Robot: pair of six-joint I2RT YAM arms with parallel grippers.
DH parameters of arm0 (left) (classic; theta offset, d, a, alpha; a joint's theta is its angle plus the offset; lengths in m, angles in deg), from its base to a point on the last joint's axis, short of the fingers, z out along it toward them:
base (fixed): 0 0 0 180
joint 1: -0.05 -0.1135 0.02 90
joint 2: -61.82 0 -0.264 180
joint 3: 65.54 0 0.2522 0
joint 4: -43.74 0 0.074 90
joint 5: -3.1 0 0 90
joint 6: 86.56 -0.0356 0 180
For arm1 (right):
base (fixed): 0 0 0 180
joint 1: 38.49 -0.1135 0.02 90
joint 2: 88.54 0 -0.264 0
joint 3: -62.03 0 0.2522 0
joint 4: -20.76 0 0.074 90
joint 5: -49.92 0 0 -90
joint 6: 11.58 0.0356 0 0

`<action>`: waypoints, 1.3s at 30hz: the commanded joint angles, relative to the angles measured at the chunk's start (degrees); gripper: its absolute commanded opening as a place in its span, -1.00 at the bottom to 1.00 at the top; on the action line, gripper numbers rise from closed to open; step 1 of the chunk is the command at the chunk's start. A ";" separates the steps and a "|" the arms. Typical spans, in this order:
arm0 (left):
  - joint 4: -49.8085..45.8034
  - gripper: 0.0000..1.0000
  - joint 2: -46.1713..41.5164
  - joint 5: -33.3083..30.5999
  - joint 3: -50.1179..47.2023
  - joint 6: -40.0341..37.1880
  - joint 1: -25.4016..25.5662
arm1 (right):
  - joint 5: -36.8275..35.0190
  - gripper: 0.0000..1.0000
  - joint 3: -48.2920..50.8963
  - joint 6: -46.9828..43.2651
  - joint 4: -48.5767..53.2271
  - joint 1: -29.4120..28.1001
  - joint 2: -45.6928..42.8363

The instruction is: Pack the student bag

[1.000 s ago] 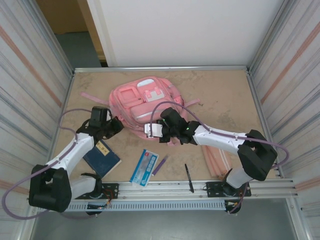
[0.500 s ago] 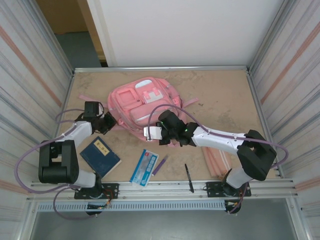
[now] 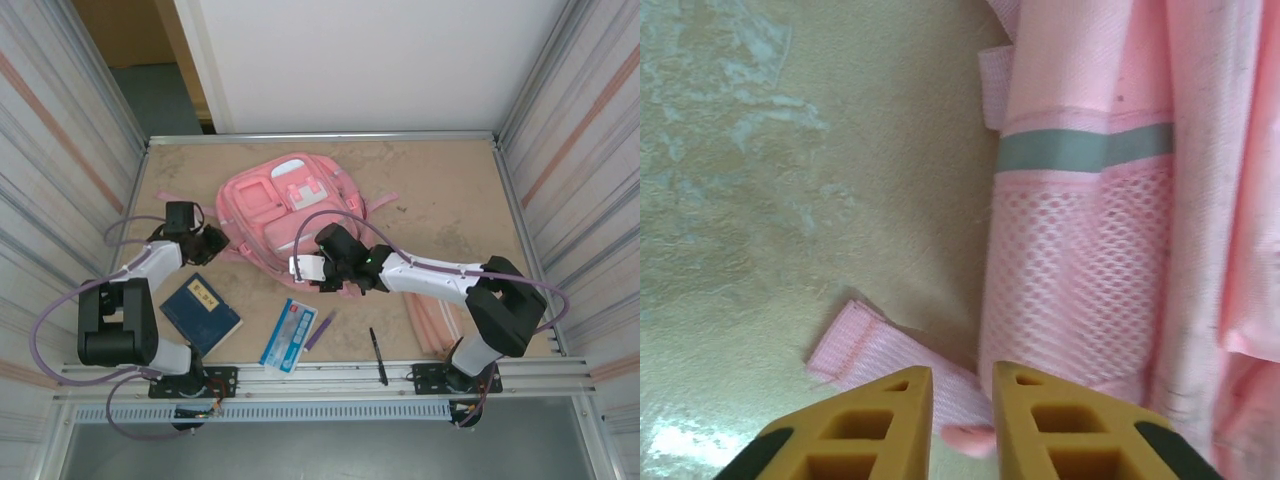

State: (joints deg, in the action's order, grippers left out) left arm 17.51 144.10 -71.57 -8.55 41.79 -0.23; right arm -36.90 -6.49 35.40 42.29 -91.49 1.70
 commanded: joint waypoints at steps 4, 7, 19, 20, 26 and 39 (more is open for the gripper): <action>-10.32 -0.35 -11.49 -11.19 3.22 -4.67 9.63 | -2.33 -0.36 -0.34 5.71 -4.09 1.18 4.15; -12.04 -0.15 -16.98 -16.33 3.55 -9.23 15.49 | -2.08 -0.35 1.07 8.50 -5.07 1.07 3.38; -9.96 0.01 -22.77 -20.44 4.64 -18.17 31.28 | -4.23 0.64 5.38 16.51 -0.20 0.18 -16.02; -9.61 0.02 -22.36 -21.63 4.88 -18.91 32.66 | -5.53 0.99 5.89 18.13 0.32 0.15 -17.69; -11.78 0.17 -18.70 -23.30 5.92 -17.88 36.92 | -18.31 0.98 7.86 34.00 6.54 -0.67 -28.32; -32.41 0.37 -18.19 -17.63 2.55 7.26 24.23 | -2.62 0.85 2.30 58.53 18.98 9.08 -26.75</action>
State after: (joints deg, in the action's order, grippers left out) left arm -7.46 128.12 -90.91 -4.20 41.75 26.44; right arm -48.33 -0.83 89.34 56.91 -82.31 -29.87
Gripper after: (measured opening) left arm 0.686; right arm 0.935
